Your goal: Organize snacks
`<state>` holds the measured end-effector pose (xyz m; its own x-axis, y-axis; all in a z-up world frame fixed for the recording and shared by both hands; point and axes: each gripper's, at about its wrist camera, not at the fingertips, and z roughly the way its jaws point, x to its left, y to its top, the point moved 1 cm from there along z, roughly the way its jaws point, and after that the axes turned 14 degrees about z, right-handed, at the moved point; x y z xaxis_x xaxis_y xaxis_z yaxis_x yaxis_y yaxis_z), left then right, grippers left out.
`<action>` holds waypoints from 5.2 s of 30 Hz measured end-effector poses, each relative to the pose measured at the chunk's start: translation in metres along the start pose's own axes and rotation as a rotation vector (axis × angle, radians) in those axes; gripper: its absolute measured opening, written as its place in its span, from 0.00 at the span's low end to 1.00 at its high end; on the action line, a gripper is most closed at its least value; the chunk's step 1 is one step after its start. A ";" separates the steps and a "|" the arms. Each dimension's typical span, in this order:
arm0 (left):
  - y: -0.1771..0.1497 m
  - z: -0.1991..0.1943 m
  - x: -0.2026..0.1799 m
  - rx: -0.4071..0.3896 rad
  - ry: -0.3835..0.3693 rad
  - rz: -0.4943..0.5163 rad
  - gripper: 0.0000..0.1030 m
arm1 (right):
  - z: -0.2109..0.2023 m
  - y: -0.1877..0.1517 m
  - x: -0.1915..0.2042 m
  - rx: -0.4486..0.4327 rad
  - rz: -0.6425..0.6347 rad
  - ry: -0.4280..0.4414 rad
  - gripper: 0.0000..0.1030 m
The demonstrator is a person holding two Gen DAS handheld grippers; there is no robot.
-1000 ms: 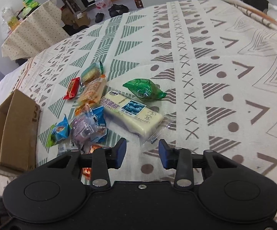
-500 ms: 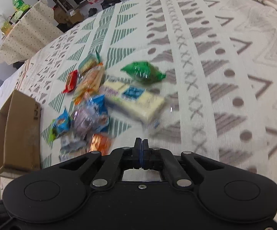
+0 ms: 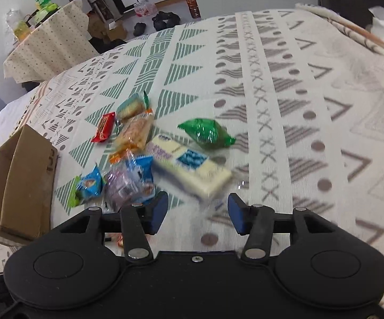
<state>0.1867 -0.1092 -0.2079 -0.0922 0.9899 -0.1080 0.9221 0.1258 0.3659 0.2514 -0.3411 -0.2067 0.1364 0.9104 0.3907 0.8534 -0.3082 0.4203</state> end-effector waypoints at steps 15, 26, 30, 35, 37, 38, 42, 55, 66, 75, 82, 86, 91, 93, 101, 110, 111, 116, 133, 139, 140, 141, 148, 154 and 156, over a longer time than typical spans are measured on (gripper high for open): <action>0.028 0.018 -0.003 0.007 0.021 0.008 0.27 | 0.050 0.015 0.021 0.033 -0.192 -0.034 0.71; 0.033 0.016 -0.003 0.009 0.026 0.005 0.27 | 0.055 0.014 0.009 0.098 -0.189 -0.040 0.36; 0.032 0.009 -0.004 -0.005 0.015 0.012 0.27 | 0.042 0.005 0.005 0.113 -0.182 -0.040 0.32; 0.027 -0.007 -0.004 -0.033 0.000 0.017 0.27 | 0.021 -0.006 -0.005 0.109 -0.076 -0.016 0.27; 0.025 -0.014 -0.004 -0.045 -0.004 0.020 0.27 | 0.012 -0.010 -0.007 0.104 -0.043 -0.007 0.25; 0.024 -0.017 -0.003 -0.049 -0.007 0.021 0.27 | 0.009 -0.013 -0.007 0.102 -0.035 -0.005 0.24; 0.022 -0.031 -0.001 -0.074 -0.019 0.028 0.27 | -0.007 -0.022 -0.005 0.087 -0.005 0.004 0.20; 0.012 -0.071 0.010 -0.146 -0.054 0.036 0.27 | -0.048 -0.040 0.009 0.032 0.092 0.078 0.16; 0.020 -0.095 0.028 -0.200 -0.090 0.029 0.27 | -0.064 -0.043 0.034 -0.014 0.113 0.097 0.07; 0.038 -0.116 0.057 -0.254 -0.105 -0.001 0.27 | -0.075 -0.029 0.066 -0.062 0.114 0.131 0.06; 0.051 -0.126 0.090 -0.281 -0.089 -0.034 0.27 | -0.075 -0.022 0.100 -0.074 0.112 0.171 0.06; 0.054 -0.126 0.112 -0.279 -0.075 -0.070 0.27 | -0.071 -0.023 0.124 -0.065 0.102 0.203 0.06; 0.055 -0.121 0.139 -0.266 -0.065 -0.106 0.27 | -0.063 -0.028 0.155 -0.049 0.087 0.226 0.06; 0.054 -0.119 0.149 -0.260 -0.062 -0.118 0.27 | -0.059 -0.031 0.166 -0.039 0.084 0.232 0.06; 0.052 -0.107 0.178 -0.228 -0.069 -0.150 0.27 | -0.043 -0.043 0.205 -0.010 0.067 0.231 0.06; 0.052 -0.098 0.200 -0.188 -0.055 -0.181 0.32 | -0.026 -0.056 0.238 0.016 0.051 0.214 0.06; 0.053 -0.098 0.203 -0.181 -0.059 -0.187 0.36 | -0.023 -0.057 0.240 0.023 0.058 0.213 0.06; 0.053 -0.100 0.209 -0.177 -0.046 -0.189 0.50 | -0.020 -0.063 0.243 0.050 0.074 0.232 0.13; 0.049 -0.106 0.175 -0.170 0.050 -0.112 0.82 | -0.037 -0.071 0.187 0.022 0.103 0.147 0.50; 0.044 -0.105 0.147 -0.158 0.042 -0.055 0.94 | -0.048 -0.073 0.156 -0.002 0.118 0.119 0.67; 0.043 -0.105 0.142 -0.152 0.036 -0.044 0.95 | -0.049 -0.073 0.151 -0.007 0.121 0.116 0.70; 0.043 -0.104 0.137 -0.147 0.030 -0.036 0.96 | -0.051 -0.073 0.146 -0.012 0.125 0.113 0.72; 0.036 -0.103 0.101 -0.137 0.020 0.017 1.00 | -0.062 -0.072 0.115 -0.043 0.129 0.098 0.89; 0.032 -0.099 0.077 -0.122 -0.004 0.045 1.00 | -0.069 -0.072 0.089 -0.051 0.160 0.116 1.00; 0.030 -0.097 0.070 -0.119 -0.009 0.051 1.00 | -0.070 -0.073 0.082 -0.054 0.163 0.118 1.00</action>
<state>0.1715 -0.0299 -0.1147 -0.0426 0.9946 -0.0948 0.8744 0.0830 0.4781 0.1651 -0.2631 -0.1476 0.2082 0.8094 0.5492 0.7963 -0.4663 0.3854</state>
